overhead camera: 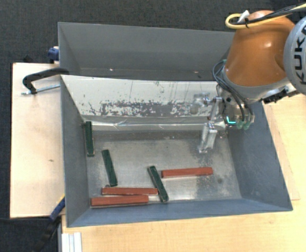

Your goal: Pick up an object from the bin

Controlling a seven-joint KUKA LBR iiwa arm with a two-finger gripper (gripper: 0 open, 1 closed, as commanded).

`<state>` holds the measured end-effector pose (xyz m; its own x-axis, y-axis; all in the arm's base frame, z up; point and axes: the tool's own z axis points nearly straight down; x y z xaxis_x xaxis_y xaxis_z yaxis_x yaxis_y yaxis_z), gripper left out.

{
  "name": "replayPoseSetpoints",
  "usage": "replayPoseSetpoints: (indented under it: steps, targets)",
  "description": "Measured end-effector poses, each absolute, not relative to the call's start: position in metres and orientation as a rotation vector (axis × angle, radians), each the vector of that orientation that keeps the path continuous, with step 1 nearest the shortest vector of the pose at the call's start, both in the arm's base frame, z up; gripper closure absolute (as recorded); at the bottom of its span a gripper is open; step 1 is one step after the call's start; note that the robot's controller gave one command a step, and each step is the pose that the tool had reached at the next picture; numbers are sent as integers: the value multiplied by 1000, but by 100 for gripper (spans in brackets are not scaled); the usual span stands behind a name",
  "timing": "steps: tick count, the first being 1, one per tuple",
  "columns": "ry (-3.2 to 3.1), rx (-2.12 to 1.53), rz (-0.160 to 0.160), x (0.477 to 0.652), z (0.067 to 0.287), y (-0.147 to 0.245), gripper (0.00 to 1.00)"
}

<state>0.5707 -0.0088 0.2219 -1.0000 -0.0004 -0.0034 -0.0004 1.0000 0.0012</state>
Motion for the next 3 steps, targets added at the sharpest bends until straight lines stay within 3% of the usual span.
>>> replayPoseSetpoints:
  steps: [1, 2, 3]
  targets:
    - [3130, -68, 0, 555, 182, -8, 0]
    - [3135, -67, 2, 565, 122, -1, 0]
    - [3138, -150, 2, 541, 86, 2, 0]
